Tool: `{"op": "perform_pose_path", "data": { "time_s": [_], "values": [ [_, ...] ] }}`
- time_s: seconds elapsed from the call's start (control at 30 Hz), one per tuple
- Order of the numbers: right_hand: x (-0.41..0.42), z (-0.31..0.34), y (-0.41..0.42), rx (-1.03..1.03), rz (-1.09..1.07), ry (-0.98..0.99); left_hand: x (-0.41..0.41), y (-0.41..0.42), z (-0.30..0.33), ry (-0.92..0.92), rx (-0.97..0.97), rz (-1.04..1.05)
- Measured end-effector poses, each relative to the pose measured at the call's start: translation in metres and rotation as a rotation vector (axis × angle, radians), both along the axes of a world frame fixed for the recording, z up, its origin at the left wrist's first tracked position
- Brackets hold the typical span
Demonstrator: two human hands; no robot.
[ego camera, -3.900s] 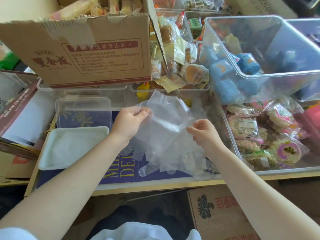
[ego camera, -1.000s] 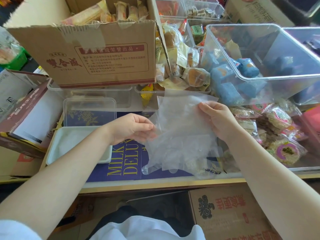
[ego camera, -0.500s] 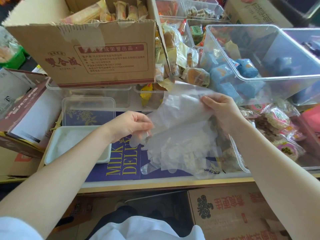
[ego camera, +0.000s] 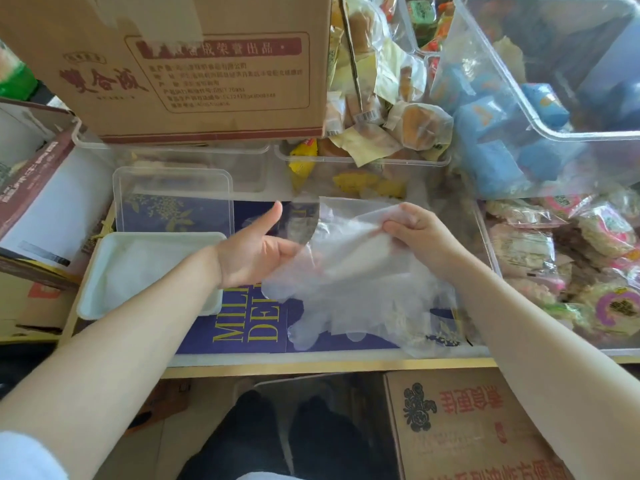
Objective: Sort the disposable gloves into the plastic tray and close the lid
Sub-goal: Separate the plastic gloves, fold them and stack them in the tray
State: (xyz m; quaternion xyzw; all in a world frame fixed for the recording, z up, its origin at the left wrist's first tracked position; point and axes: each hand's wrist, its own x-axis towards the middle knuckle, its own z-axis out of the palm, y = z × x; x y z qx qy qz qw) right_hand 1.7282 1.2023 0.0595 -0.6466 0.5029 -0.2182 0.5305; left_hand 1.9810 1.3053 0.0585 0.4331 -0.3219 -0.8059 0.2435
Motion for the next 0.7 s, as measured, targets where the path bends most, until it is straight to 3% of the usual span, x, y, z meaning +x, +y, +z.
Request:
{"op": "perform_pose_path", "data": {
  "time_s": [0.1,0.2,0.3,0.4,0.47,0.57,0.7],
  "values": [
    [0.009,-0.013,-0.006,0.047,0.067,0.02,-0.004,-0.022,-0.014,-0.06,0.058,0.148],
    [0.017,-0.027,-0.011,0.07,0.143,0.089,-0.013,-0.036,-0.029,-0.163,0.029,0.43],
    [0.018,-0.04,-0.017,0.138,-0.078,0.221,-0.017,-0.036,-0.038,-0.328,-0.079,0.555],
    [0.0,-0.026,-0.024,-0.179,-0.418,0.474,-0.004,-0.032,-0.04,-0.609,-0.286,0.809],
    [-0.004,0.003,-0.015,-0.348,-0.52,0.529,-0.001,-0.024,-0.03,-0.728,-0.453,0.903],
    [0.026,0.033,0.021,-0.39,-0.432,0.477,-0.022,-0.013,-0.013,-0.652,-0.591,0.823],
    [0.082,0.019,0.06,-0.163,-0.264,0.217,-0.055,-0.002,-0.009,-0.595,-0.601,0.579]
  ]
}}
